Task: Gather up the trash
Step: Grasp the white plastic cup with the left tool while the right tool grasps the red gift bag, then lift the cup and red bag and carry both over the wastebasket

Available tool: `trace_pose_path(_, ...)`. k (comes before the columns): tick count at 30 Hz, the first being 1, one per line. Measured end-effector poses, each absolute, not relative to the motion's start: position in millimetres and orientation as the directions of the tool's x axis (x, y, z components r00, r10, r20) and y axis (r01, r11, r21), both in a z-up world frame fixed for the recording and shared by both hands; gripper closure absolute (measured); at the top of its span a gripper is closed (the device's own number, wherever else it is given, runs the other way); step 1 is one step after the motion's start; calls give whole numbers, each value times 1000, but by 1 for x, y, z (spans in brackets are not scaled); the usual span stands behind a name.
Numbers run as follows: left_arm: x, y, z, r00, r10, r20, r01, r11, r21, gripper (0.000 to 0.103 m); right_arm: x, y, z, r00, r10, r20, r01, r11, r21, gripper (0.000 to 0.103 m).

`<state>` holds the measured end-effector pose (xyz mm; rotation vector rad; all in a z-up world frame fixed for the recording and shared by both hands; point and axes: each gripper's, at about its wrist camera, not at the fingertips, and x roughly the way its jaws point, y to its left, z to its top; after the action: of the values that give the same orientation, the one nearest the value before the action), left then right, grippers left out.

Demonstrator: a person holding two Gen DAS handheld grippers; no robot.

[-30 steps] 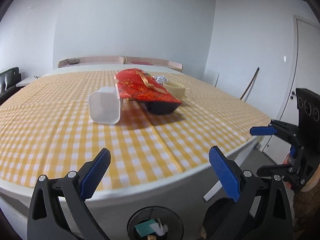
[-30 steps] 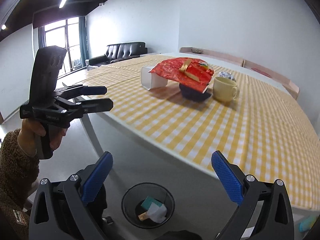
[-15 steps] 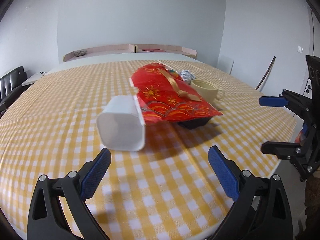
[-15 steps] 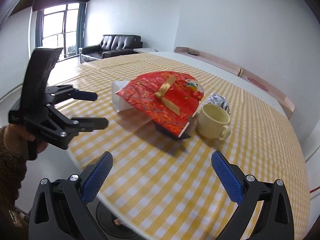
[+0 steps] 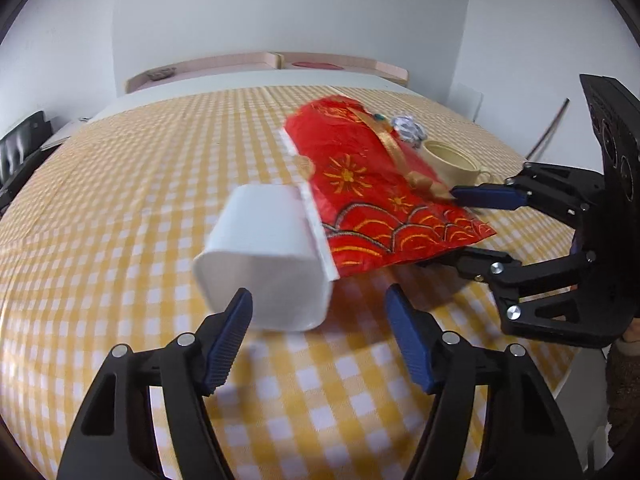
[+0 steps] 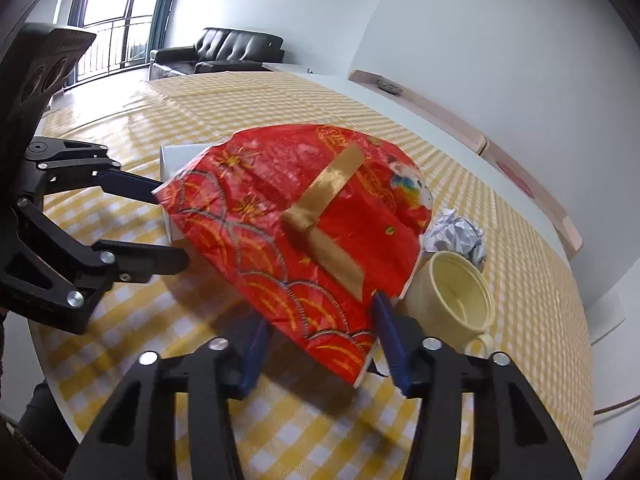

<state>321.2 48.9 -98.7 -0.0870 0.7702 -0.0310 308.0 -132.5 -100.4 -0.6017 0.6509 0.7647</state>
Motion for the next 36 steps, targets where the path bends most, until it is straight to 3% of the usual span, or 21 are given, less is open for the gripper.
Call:
trace_pose_path(1,327,48,-101,709,-67,-702,8,996,-87,47,309,-132,-100,552,430,-714,-771,590,-241,71)
trace_pose_path(2,333,48,-105,694,-48,-719,-3,998,-70,79,308,-136,-97,554,440,-707,-766,602,-226,81)
trace_pose_path(4,332,46,-103,705,-8,-709,-20,999,-31,97,302,-143,-90,546,473,-692,-770,609,-191,89)
trace_pose_path(6,321,46,-95,736,-24,-676,-16,999,-52,98,298,-151,-85,552,486,-678,-761,626,-172,96)
trace_pose_path(8,309,41,-89,756,-20,-654,-17,999,-51,99,292,-160,-79,553,504,-663,-757,637,-147,97)
trace_pose_path(11,295,31,-82,773,31,-634,-43,999,-4,99,279,-178,-67,564,527,-636,-750,649,-128,97)
trace_pose_path(17,257,22,-67,797,22,-603,-51,998,-31,99,253,-200,-50,578,552,-601,-743,661,-108,97)
trace_pose_path(36,173,-26,-41,814,48,-579,-38,999,29,99,166,-242,-16,612,538,-579,-739,650,-178,97)
